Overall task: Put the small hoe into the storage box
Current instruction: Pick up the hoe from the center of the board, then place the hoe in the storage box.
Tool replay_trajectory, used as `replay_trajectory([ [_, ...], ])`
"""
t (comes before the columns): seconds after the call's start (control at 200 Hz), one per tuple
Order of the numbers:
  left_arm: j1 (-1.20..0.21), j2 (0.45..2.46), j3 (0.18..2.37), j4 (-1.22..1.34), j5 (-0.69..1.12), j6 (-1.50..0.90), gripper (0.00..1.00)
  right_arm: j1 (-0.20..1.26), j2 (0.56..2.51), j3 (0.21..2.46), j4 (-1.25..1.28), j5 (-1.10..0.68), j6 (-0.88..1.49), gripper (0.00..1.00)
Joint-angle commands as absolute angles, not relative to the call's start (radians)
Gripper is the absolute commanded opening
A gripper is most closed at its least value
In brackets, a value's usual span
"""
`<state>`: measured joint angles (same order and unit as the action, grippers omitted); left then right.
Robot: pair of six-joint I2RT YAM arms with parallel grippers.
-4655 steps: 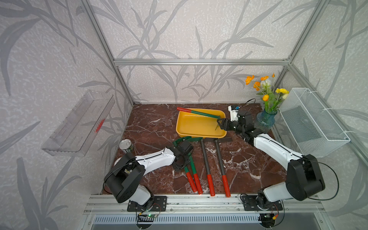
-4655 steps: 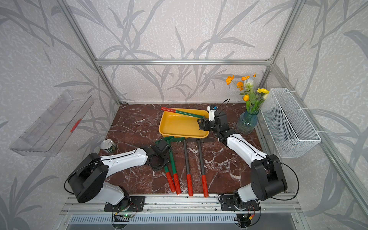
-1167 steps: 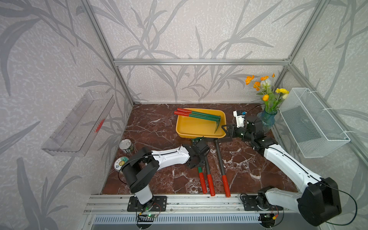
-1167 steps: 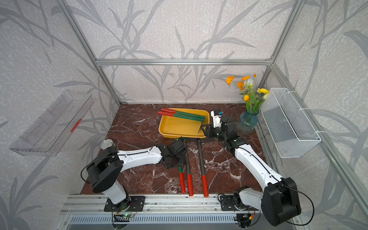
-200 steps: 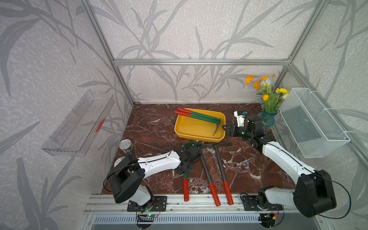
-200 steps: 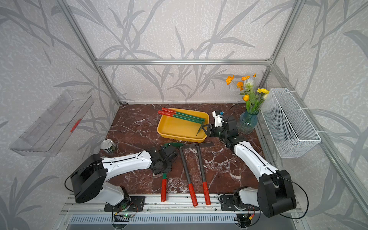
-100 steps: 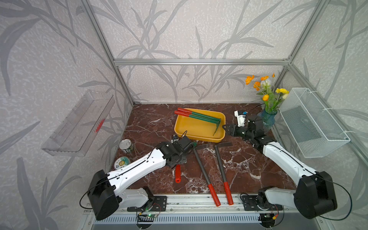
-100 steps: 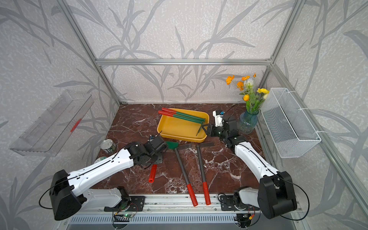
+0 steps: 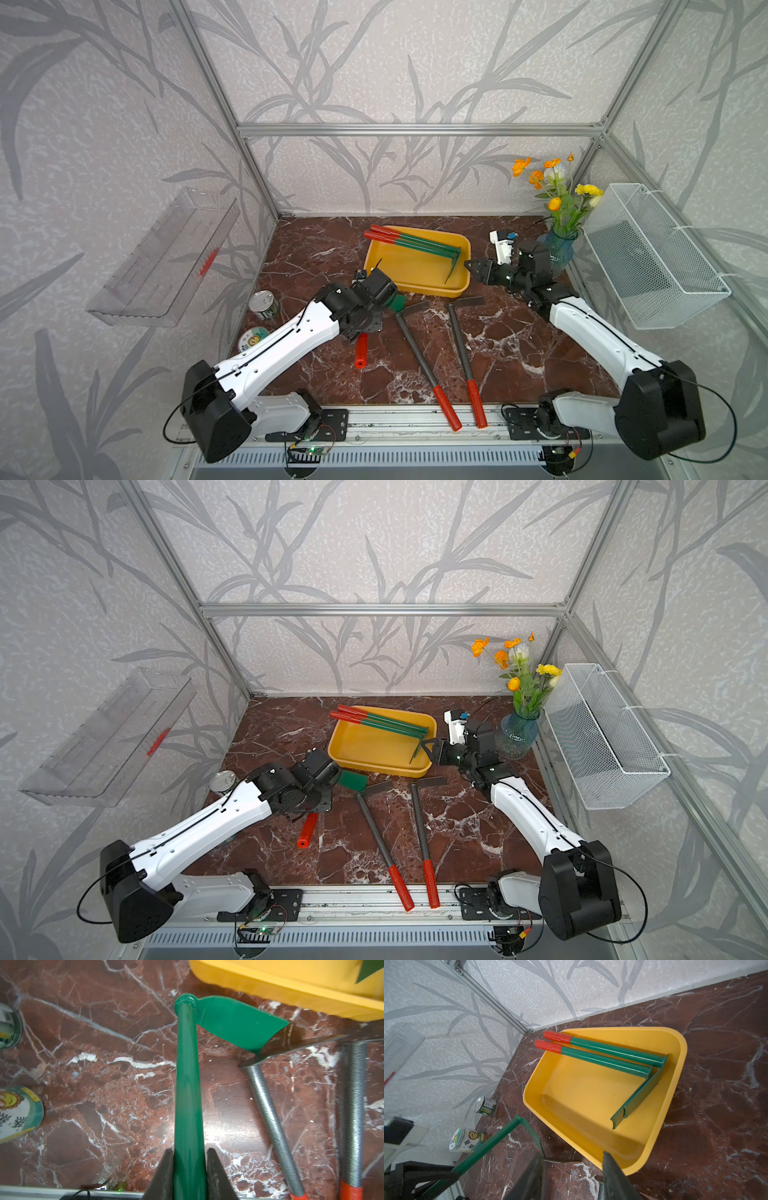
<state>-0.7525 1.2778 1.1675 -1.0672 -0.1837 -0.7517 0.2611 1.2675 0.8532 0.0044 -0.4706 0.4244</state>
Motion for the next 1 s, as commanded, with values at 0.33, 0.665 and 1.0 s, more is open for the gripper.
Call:
replay_trajectory([
  [0.33,-0.791,1.239,1.337,-1.022,-0.263,-0.641,0.00,0.310,1.281,0.886,-0.063,-0.462,0.365,0.47],
  [0.665,-0.686,1.214,1.282,-0.685,-0.151,-0.318,0.00,0.310,1.305,0.947,-0.107,-0.444,0.350,0.46],
  [1.0,-0.406,1.368,1.382,-0.586,0.369,0.135,0.00,0.291,1.288,0.985,-0.171,-0.416,0.332,0.46],
])
